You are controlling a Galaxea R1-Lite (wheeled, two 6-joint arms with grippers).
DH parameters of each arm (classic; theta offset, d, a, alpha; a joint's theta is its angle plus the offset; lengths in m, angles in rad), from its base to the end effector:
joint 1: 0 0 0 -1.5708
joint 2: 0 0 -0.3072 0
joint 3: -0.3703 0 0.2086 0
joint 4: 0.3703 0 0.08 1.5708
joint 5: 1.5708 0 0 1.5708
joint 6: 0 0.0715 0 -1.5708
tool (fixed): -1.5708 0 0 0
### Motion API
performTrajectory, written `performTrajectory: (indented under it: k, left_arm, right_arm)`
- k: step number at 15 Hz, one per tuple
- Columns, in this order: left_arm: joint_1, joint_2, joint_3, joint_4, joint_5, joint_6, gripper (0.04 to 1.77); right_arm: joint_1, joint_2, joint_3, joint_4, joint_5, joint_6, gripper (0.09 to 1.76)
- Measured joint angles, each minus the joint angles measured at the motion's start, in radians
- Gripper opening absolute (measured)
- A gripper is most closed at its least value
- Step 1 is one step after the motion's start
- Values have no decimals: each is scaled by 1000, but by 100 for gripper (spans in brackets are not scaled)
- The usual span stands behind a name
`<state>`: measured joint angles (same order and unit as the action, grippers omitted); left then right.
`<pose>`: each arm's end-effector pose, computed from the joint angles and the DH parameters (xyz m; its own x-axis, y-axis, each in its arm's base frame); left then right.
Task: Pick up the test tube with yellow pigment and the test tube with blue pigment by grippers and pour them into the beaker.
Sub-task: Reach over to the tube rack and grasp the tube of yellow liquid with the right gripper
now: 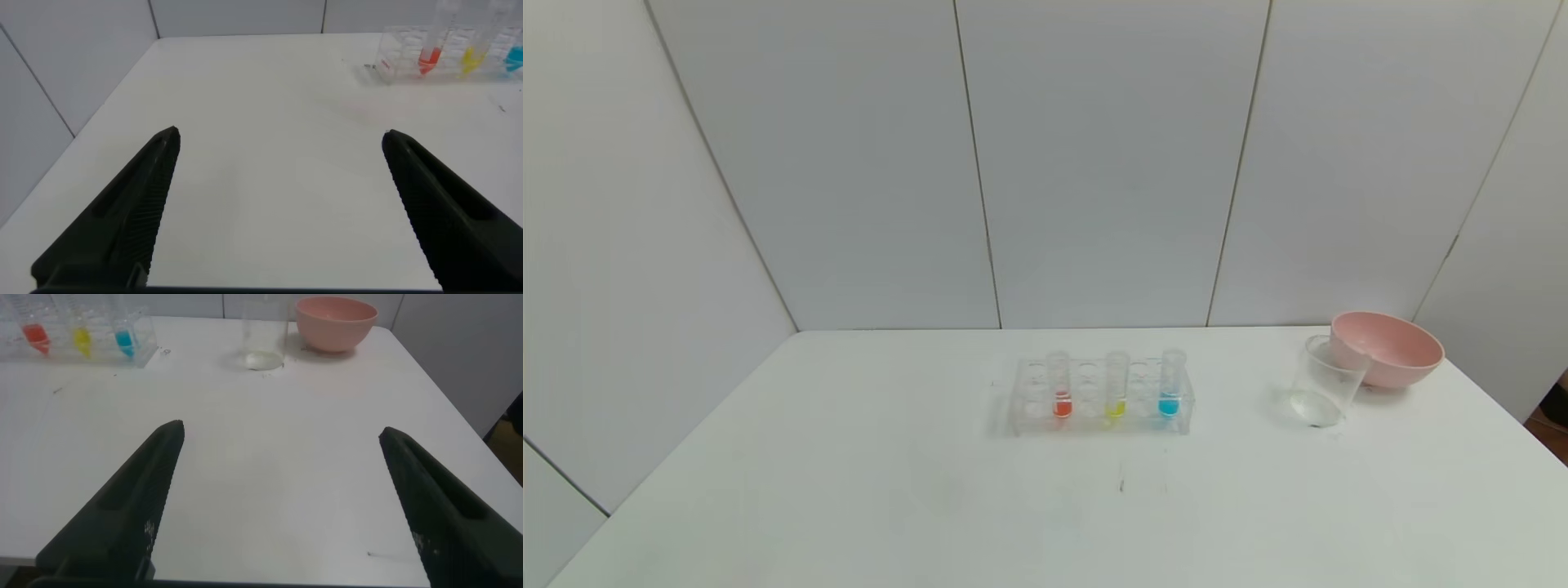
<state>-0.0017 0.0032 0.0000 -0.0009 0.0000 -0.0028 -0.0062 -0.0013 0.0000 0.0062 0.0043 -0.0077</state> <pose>0.0390 -0.0001 0.0755 1.0000 -0.0017 -0.0023 0.0017 1.0000 -0.0028 0.0387 0.0001 0.0746 1.0000 -0.0019 -0.0049 0.0019 1.0000 -0.0077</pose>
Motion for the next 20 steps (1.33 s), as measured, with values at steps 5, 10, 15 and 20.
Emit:
performTrajectory:
  k: [5, 10, 15, 20]
  left_arm:
    - [0, 0, 0, 0, 0, 0, 176]
    - [0, 0, 0, 0, 0, 0, 176]
    - [0, 0, 0, 0, 0, 0, 176]
    - [0, 0, 0, 0, 0, -1, 176]
  right_arm:
    - [0, 0, 0, 0, 0, 0, 171]
    - [0, 0, 0, -6, 0, -1, 171]
    - [-1, 9, -42, -11, -13, 2, 171]
    - [10, 194, -81, -156, -9, 31, 171]
